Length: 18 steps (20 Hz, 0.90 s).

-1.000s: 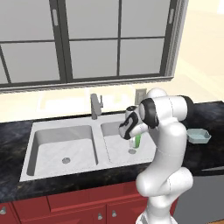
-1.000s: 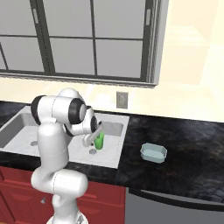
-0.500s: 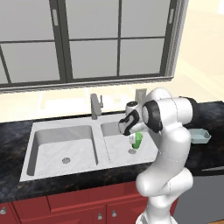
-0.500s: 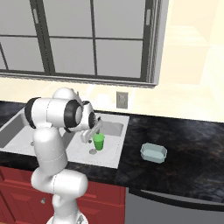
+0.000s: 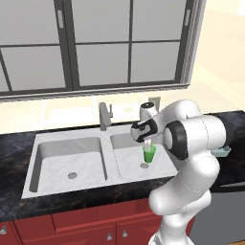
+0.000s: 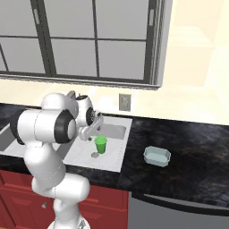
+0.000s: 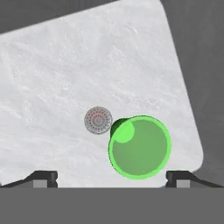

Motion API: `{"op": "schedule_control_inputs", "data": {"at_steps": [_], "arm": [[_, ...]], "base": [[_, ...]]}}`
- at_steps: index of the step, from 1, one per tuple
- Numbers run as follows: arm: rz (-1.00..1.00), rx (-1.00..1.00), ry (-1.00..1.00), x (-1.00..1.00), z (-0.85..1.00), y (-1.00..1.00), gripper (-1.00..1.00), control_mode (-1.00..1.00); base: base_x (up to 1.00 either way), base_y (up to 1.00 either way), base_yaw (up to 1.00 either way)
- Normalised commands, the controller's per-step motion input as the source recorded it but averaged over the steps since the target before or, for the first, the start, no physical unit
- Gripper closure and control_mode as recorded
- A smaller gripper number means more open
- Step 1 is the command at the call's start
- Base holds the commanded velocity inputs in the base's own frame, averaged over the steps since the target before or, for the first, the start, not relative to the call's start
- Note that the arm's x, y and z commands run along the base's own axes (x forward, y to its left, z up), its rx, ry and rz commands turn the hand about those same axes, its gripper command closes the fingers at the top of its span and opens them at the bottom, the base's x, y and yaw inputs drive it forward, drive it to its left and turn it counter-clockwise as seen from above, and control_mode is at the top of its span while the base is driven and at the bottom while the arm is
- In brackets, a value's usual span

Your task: Place the tupperware in the left basin and the cup in the right basin of the sink.

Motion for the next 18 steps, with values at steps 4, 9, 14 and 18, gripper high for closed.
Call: {"op": "schedule_control_inputs", "data": {"at_steps": [4, 9, 14, 18], "arm": [[-0.14, -0.01, 0.0, -0.1, 0.52, -0.28, -1.0, -1.0], [-0.28, -0.04, 0.02, 0.0, 0.24, -0.43, -1.0, -1.0], [-0.31, -0.04, 0.0, -0.04, 0.2, -0.36, -1.0, -1.0], [-0.27, -0.04, 0.0, -0.14, 0.09, -0.41, -1.0, -1.0]], "base": [[0.0, 0.0, 0.0], [0.0, 0.0, 0.0], [0.0, 0.0, 0.0], [0.0, 0.0, 0.0]]}}
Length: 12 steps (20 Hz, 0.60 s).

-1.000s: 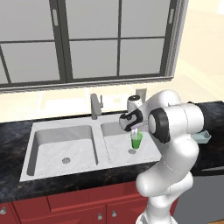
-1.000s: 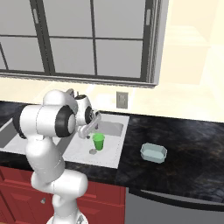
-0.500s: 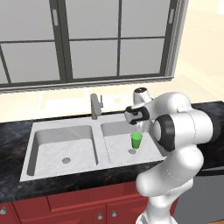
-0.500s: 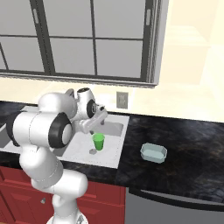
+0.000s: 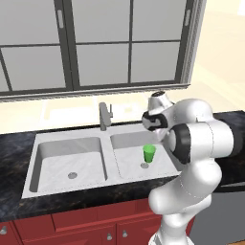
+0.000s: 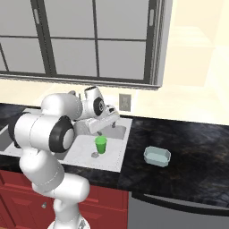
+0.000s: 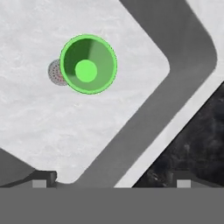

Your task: Place the tupperware in the left basin and the cup in the right basin of the sink.

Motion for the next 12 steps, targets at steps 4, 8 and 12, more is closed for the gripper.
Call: {"op": "schedule_control_inputs", "data": {"at_steps": [4, 8, 12], "arm": [[-0.24, 0.0, 0.0, -0.23, -0.03, -0.49, -1.0, -1.0], [-0.2, 0.0, -0.01, -0.28, -0.22, -0.49, -1.0, -1.0], [-0.14, 0.09, 0.03, -0.04, -0.22, -0.4, -1.0, -1.0]], "base": [[0.0, 0.0, 0.0], [0.0, 0.0, 0.0], [0.0, 0.0, 0.0]]}}
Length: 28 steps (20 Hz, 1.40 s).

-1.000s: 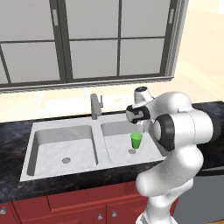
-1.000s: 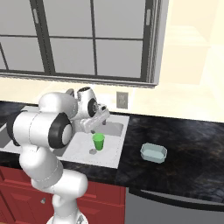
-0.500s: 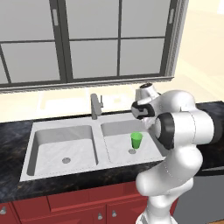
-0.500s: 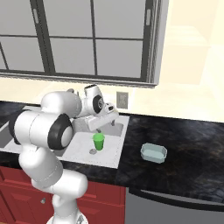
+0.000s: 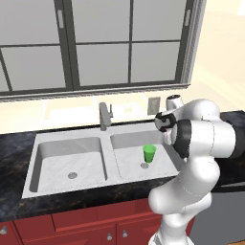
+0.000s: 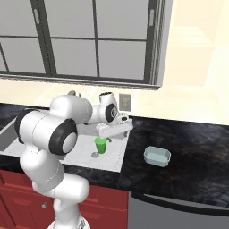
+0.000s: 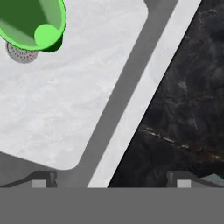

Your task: Place the tupperware in the left basin and the cup in the right basin of the sink.

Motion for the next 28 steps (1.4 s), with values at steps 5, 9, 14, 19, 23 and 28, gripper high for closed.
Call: {"op": "schedule_control_inputs", "data": {"at_steps": [5, 9, 14, 19, 23, 28], "arm": [[0.04, 0.0, -0.02, 0.1, -0.01, -0.32, -1.0, -1.0], [0.03, 0.0, -0.02, 0.01, 0.03, -0.7, -1.0, -1.0], [0.02, 0.03, -0.03, -0.07, 0.0, -0.65, -1.0, -1.0], [0.0, 0.03, -0.03, -0.24, 0.0, -0.42, -1.0, -1.0], [-0.01, 0.01, 0.0, -0.27, -0.02, -0.02, -1.0, -1.0], [-0.04, 0.0, -0.01, -0.26, -0.02, 0.0, -1.0, -1.0]], "base": [[0.0, 0.0, 0.0], [0.0, 0.0, 0.0], [0.0, 0.0, 0.0], [0.0, 0.0, 0.0], [0.0, 0.0, 0.0], [0.0, 0.0, 0.0]]}}
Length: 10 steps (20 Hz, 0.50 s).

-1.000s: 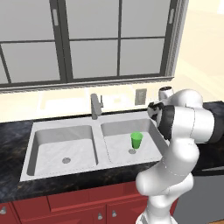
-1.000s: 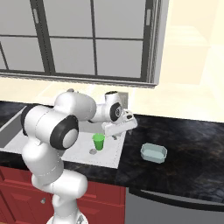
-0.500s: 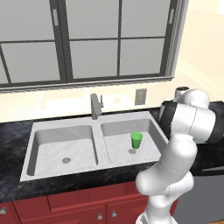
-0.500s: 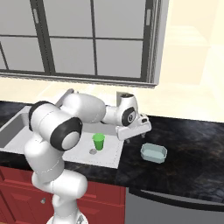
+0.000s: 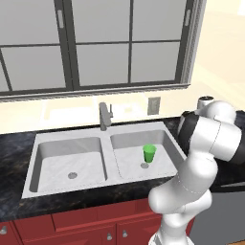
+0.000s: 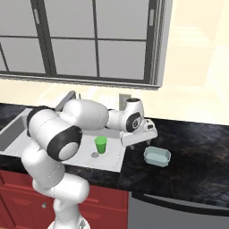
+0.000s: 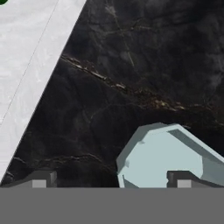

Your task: Place the tupperware in the left basin and the cup in the right basin of the sink.

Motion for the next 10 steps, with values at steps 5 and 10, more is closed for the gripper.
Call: {"op": "schedule_control_inputs", "data": {"at_steps": [5, 10], "arm": [[-0.02, 0.06, 0.0, -0.1, -0.03, -0.26, -1.0, -1.0], [0.0, 0.07, 0.0, -0.03, 0.0, -0.28, -1.0, -1.0]], "base": [[0.0, 0.0, 0.0], [0.0, 0.0, 0.0]]}}
